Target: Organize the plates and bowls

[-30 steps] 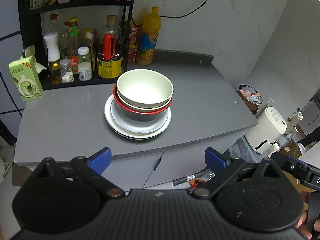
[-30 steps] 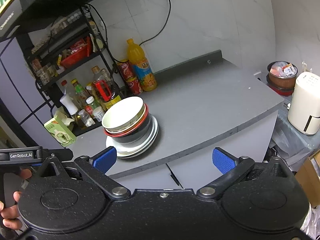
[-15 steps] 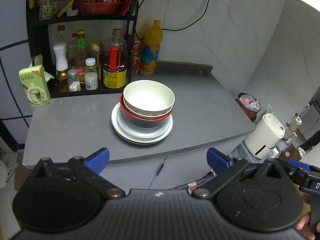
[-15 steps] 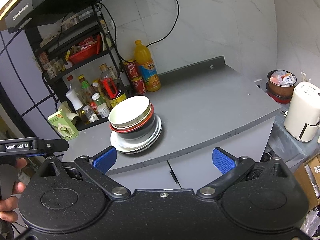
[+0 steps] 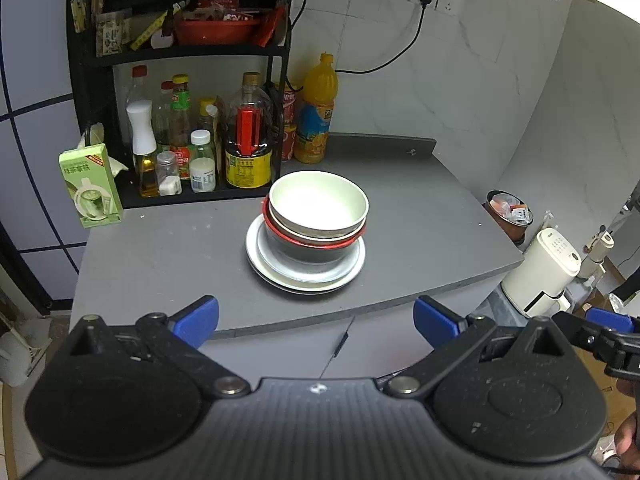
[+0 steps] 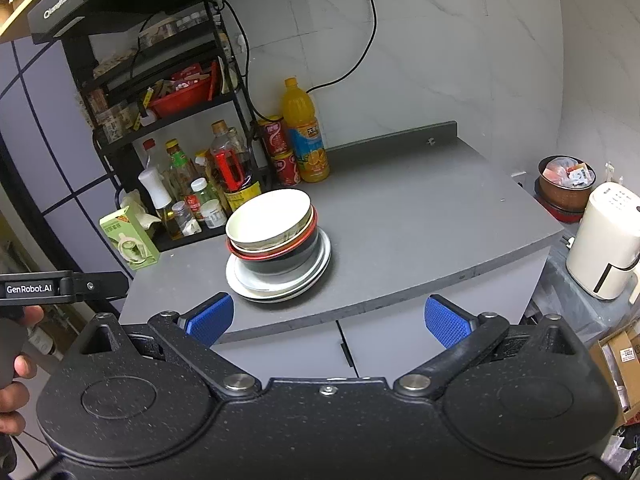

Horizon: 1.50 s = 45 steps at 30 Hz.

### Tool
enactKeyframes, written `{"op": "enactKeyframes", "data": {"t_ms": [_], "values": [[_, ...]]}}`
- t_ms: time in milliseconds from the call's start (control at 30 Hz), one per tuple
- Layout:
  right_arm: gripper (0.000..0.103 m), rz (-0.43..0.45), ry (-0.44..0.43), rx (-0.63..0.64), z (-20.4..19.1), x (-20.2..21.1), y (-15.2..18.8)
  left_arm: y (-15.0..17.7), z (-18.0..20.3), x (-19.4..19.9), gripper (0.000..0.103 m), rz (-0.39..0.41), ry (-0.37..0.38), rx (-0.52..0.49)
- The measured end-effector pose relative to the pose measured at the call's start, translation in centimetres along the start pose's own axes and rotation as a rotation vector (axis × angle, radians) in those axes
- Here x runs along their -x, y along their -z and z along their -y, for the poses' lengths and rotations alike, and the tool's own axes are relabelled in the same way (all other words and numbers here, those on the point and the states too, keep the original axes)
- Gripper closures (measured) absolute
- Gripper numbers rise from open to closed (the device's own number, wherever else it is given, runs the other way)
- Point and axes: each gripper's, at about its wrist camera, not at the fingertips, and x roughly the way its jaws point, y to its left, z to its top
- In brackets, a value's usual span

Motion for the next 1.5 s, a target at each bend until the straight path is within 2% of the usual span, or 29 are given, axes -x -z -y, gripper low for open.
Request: {"op": "enactKeyframes", "data": {"t_ms": [533,1500], "values": [[0.0,0.009,-0.001,0.007,0.3,0.1,-0.3,-0.2,-1.0,0.2,0.0,0.005,-0.006,0.002],[0.0,0.033,0.016,0.027,0.3,0.6,-0.7,-0.6,0.1,0.4,0.0,0.012,-0.009,-0.018]]}}
